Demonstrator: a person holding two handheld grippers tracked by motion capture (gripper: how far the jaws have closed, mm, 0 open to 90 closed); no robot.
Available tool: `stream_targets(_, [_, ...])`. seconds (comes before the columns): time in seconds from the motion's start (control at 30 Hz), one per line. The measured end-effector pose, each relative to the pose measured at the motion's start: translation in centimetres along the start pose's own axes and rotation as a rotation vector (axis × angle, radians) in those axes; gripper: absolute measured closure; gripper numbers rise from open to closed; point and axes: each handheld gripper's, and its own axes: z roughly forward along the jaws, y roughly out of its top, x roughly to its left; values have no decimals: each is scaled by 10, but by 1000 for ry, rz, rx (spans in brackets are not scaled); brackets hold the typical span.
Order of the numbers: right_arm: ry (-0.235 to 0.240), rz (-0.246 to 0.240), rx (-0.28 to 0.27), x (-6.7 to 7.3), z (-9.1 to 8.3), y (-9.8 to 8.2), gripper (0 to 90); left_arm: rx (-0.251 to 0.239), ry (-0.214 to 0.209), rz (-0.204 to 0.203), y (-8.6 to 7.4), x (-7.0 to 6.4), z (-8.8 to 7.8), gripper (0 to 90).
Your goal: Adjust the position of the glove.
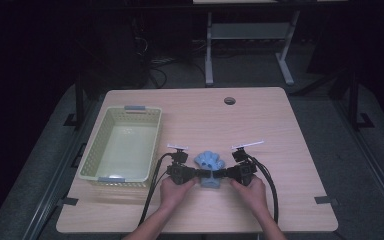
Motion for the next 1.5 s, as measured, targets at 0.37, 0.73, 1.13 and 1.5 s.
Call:
stream_targets(0.37, [-19, -42, -17, 5, -7, 0, 795, 5, -21, 19, 2, -4, -1, 781])
stream_targets(0.73, [-16, -59, -24, 10, -14, 3, 797, -2, -36, 36, 5, -8, -6, 784])
stream_targets(1.13, [-12, -75, -42, 21, -21, 10, 799, -15, -57, 66, 12, -13, -16, 785])
stream_targets(1.5, [-18, -88, -44, 25, -24, 15, 799, -25, -69, 65, 14, -14, -20, 784])
